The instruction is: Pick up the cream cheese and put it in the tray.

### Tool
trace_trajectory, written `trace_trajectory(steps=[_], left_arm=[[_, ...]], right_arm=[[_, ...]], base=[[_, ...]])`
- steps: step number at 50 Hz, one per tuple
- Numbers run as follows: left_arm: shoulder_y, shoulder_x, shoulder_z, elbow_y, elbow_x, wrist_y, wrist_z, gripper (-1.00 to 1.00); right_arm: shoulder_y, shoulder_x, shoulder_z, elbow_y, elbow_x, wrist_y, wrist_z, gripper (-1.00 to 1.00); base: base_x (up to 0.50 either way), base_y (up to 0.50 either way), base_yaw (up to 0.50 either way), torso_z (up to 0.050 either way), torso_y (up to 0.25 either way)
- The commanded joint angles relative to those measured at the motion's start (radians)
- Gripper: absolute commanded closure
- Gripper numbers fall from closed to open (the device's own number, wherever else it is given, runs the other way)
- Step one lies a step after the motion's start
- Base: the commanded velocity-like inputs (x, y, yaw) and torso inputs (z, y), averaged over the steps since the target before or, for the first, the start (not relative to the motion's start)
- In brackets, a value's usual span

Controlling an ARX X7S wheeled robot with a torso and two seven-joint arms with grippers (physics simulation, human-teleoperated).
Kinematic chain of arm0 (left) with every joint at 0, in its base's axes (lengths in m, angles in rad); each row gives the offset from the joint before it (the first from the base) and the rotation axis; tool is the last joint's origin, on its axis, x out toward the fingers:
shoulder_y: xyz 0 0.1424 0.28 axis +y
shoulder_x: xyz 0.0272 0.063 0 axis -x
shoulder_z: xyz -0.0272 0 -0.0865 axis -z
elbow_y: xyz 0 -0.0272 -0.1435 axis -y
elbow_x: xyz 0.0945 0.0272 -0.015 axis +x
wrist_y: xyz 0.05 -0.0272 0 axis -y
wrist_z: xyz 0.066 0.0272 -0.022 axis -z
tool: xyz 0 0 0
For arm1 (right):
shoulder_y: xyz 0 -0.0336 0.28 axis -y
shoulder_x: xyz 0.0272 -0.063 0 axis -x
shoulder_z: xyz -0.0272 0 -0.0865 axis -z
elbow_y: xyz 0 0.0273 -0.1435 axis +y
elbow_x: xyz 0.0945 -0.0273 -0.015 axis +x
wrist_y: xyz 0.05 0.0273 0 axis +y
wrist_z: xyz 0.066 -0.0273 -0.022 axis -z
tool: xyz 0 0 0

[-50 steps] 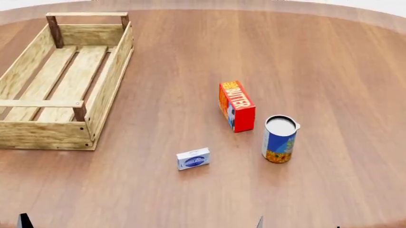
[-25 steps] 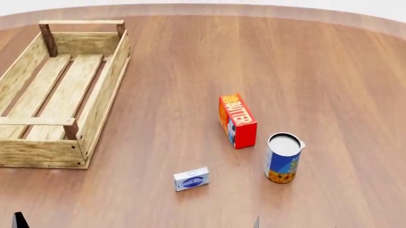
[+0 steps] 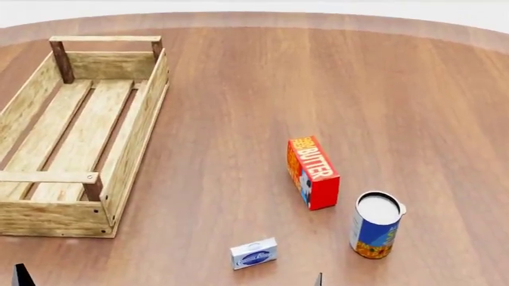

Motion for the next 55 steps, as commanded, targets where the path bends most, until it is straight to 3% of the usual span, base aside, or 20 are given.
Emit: trace_trajectory(steps=[1, 55], left_arm=[[0.001, -0.006, 0.003, 0.003, 0.004, 0.005, -0.014, -1.00], [-0.005, -0.024, 0.016, -0.010, 0.005, 0.035, -0.066, -1.00]], right_arm=[[0.003, 0.006, -0.011, 0.003, -0.014, 0.005, 0.019, -1.00], [0.014, 0.040, -0.061, 0.009, -0.029, 0.025, 0.074, -1.00]], base=[[0.19, 0.11, 0.00, 0.000, 0.000], [0.16, 0.14, 0.00, 0.000, 0.000]])
